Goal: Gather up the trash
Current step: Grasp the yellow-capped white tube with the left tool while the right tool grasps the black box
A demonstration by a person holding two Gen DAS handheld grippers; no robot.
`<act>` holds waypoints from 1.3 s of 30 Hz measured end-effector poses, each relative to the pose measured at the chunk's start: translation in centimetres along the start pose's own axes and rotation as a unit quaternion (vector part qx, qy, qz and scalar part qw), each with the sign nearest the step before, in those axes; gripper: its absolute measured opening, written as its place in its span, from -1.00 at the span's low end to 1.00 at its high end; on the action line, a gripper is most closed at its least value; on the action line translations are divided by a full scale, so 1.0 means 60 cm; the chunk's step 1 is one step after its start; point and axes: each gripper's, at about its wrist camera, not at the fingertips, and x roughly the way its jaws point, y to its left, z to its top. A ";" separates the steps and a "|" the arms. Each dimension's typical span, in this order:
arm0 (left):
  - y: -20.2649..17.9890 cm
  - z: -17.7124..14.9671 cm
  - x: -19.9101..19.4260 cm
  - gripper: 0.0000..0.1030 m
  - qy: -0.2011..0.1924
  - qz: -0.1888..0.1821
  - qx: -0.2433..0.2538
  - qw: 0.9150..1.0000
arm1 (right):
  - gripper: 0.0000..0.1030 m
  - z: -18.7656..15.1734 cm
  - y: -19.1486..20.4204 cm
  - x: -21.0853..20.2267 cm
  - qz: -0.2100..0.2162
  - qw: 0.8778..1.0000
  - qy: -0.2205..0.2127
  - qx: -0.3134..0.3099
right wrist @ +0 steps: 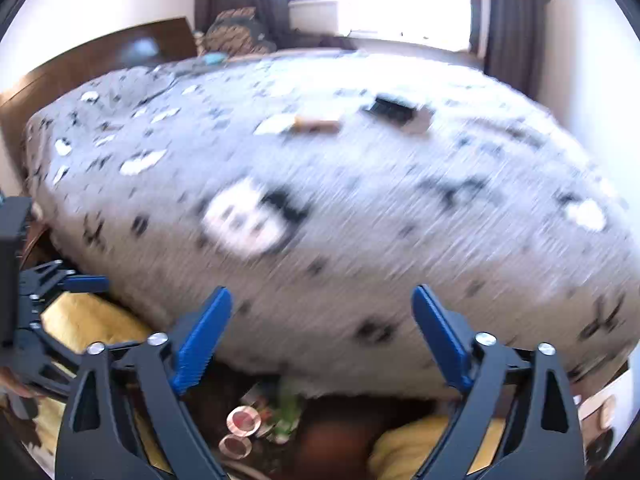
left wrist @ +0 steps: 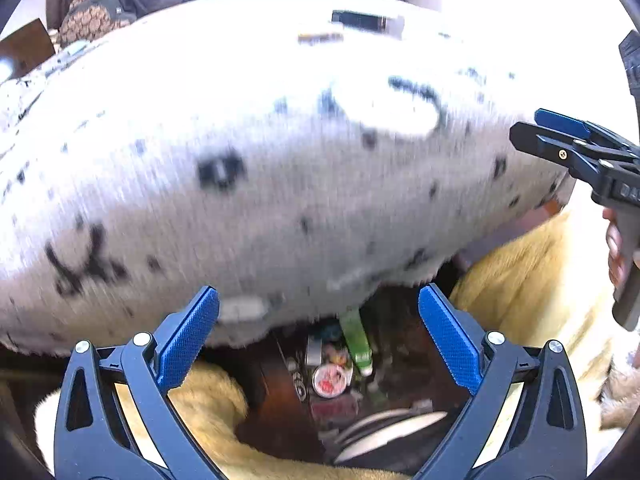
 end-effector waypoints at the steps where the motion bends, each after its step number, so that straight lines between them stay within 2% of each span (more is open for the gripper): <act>1: 0.004 0.014 -0.006 0.84 -0.007 -0.001 -0.002 1.000 | 0.93 0.011 -0.009 0.000 -0.008 1.000 -0.006 -0.001; 8: 0.028 0.117 0.000 0.84 -0.034 0.014 -0.016 0.999 | 0.93 0.091 -0.070 0.030 -0.043 0.999 -0.012 0.001; 18: 0.054 0.257 0.066 0.84 -0.053 0.021 -0.044 0.997 | 0.93 0.217 -0.103 0.189 -0.067 0.997 0.017 -0.016; 22: 0.048 0.295 0.097 0.84 -0.052 0.037 -0.030 0.998 | 0.93 0.262 -0.105 0.257 -0.082 0.996 0.025 -0.027; 25: 0.046 0.319 0.118 0.84 -0.048 0.039 -0.026 0.998 | 0.93 0.285 -0.104 0.310 -0.096 0.994 0.048 -0.037; 31: 0.045 0.338 0.142 0.84 -0.047 0.032 -0.036 0.998 | 0.87 0.321 -0.103 0.385 -0.092 0.992 0.072 -0.042; 33: 0.046 0.342 0.153 0.84 -0.043 0.030 -0.040 0.998 | 0.59 0.327 -0.108 0.401 -0.071 0.993 0.085 -0.029; 34: 0.046 0.344 0.159 0.84 -0.042 0.030 -0.041 0.998 | 0.34 0.329 -0.113 0.409 -0.062 0.993 0.094 -0.022; 36: 0.045 0.348 0.166 0.84 -0.041 0.030 -0.042 0.998 | -0.03 0.331 -0.119 0.410 -0.044 0.994 0.099 -0.013; 39: 0.044 0.360 0.178 0.84 -0.043 0.035 -0.043 0.998 | -0.28 0.332 -0.128 0.399 -0.040 0.995 0.095 -0.006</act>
